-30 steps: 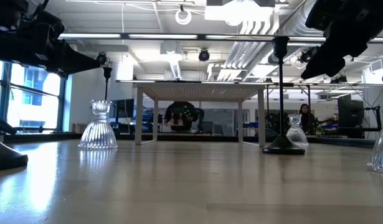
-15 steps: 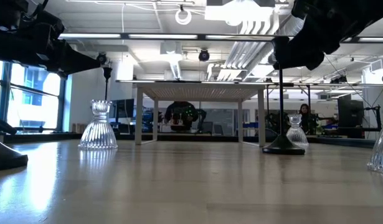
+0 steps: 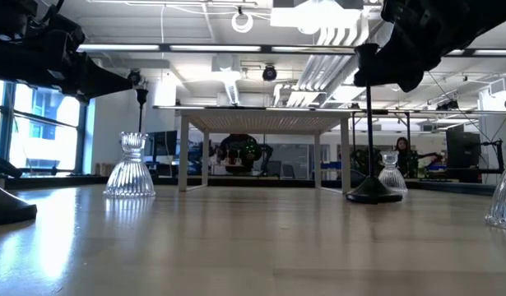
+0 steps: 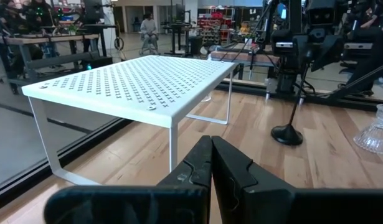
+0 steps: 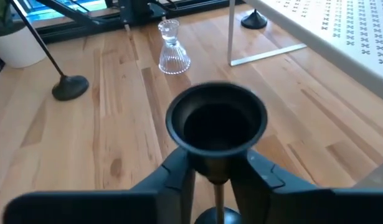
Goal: Pick & Place candle stick holders
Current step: Put the middle black candle holder on the shelf, then put the bottom black candle holder on the shelf
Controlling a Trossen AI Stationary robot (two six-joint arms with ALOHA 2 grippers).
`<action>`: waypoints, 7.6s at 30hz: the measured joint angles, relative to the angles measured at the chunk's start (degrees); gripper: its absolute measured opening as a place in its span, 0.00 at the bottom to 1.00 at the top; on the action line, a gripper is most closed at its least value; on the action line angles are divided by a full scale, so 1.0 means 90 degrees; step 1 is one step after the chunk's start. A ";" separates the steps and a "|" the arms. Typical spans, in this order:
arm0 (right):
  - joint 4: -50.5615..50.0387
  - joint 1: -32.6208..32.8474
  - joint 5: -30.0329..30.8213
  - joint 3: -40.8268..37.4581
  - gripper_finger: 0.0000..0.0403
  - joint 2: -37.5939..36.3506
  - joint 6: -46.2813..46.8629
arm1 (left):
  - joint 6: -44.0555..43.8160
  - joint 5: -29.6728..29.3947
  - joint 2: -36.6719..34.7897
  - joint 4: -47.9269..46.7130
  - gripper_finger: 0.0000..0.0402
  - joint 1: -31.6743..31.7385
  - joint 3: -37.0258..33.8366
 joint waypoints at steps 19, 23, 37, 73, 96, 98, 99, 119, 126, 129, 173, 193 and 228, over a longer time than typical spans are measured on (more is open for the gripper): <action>0.1774 -0.0184 0.0216 0.0044 0.11 -0.0010 -0.0546 | 0.0021 0.0046 -0.0001 -0.0019 0.01 0.0000 -0.0002; 0.1937 -0.0466 0.0133 0.0508 0.11 -0.0010 -0.0855 | 0.0022 0.0049 -0.0002 -0.0019 0.01 -0.0002 -0.0002; 0.0272 -0.2807 -0.0404 0.3359 0.11 0.0210 -0.2463 | 0.0022 0.0051 -0.0002 -0.0019 0.01 0.0000 -0.0002; -0.0384 -0.6086 -0.2743 0.5149 0.11 0.2924 -0.2298 | 0.0046 0.0053 -0.0002 -0.0041 0.01 0.0000 -0.0002; -0.0479 -0.6096 -0.2356 0.5149 0.11 0.3059 -0.2290 | 0.0046 0.0053 -0.0002 -0.0044 0.01 -0.0002 -0.0002; -0.0464 -0.6096 -0.2351 0.5148 0.11 0.3131 -0.2262 | 0.0046 0.0055 -0.0002 -0.0045 0.01 0.0000 -0.0002; -0.0432 -0.6096 -0.2351 0.5147 0.11 0.3171 -0.2243 | 0.0046 0.0053 -0.0002 -0.0046 0.01 0.0000 -0.0002; -0.0361 -0.6096 -0.2089 0.5146 0.15 0.3247 -0.2293 | 0.0046 0.0070 -0.0002 -0.0147 0.01 0.0000 0.0005; -0.0563 -0.6096 -0.2043 0.5146 0.16 0.3247 -0.2270 | 0.0046 0.0068 -0.0002 -0.0146 0.01 0.0000 0.0005; -0.0596 -0.6096 -0.2044 0.5146 0.20 0.3247 -0.2256 | 0.0046 0.0068 -0.0002 -0.0145 0.01 0.0000 0.0005; -0.0201 -0.4015 -0.1831 0.1432 0.06 0.0290 -0.1769 | -0.0675 0.0327 0.0000 0.0087 0.01 0.0000 -0.0024; 0.4757 -0.3483 -0.2361 -0.1821 0.00 -0.0729 -0.2130 | -0.1552 0.2380 0.2689 -0.2414 0.00 -0.0005 0.2658; 0.4758 -0.3483 -0.2720 -0.1812 0.00 -0.0731 -0.2597 | -0.4802 0.2332 0.8948 -0.9022 0.52 -0.3778 1.0225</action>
